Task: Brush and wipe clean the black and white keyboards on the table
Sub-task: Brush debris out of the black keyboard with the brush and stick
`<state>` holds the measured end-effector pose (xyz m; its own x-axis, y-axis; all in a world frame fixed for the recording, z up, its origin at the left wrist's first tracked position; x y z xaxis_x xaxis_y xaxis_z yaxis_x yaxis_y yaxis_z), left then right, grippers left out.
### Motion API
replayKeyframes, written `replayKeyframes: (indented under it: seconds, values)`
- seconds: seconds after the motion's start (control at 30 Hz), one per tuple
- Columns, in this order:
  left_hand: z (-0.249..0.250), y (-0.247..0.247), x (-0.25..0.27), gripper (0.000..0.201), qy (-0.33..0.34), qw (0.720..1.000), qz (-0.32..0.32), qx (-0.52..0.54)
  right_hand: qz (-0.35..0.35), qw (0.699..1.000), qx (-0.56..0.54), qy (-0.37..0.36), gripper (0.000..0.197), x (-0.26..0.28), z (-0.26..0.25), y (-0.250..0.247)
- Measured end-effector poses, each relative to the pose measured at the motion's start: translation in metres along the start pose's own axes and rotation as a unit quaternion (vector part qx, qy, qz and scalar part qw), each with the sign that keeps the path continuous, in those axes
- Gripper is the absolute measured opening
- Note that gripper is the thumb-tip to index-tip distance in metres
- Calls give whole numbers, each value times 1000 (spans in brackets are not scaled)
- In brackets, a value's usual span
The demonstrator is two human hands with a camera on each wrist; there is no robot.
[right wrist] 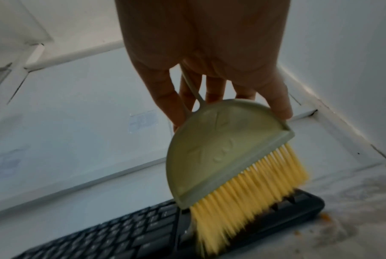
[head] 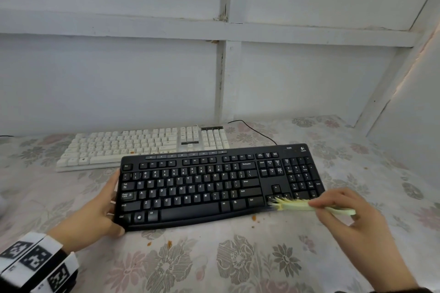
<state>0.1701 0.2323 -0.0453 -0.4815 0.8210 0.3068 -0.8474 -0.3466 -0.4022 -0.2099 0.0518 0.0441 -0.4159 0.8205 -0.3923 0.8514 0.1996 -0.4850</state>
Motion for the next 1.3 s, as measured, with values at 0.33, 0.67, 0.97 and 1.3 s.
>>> replayKeyframes:
  seconds: [0.33,0.67,0.97,1.3]
  values:
    - [-1,0,-2,117,-4,1000,19,0,-20,999,-39,-4,32,-10,5,1]
    - [-4,-3,-4,128,4,1000,16,-4,-12,998,-61,-1,27,-24,18,-20]
    - [-5,-1,-2,121,-10,1000,12,-9,81,994,63,30,36,-36,60,-80]
    - [-16,-4,-7,121,-37,999,-2,3,35,999,-8,12,31,-26,31,-53]
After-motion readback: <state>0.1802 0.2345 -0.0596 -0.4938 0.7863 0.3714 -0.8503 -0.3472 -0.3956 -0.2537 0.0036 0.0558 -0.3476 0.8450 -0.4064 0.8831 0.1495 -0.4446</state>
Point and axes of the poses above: each hand's wrist, its own x-axis away from the middle knuckle, its own y-axis out of the palm, z = x × y, the point moved 8 cm from there along -x, towards the middle knuckle, and after that the axes turned 5 degrees about -y, right-handed, at the moved point
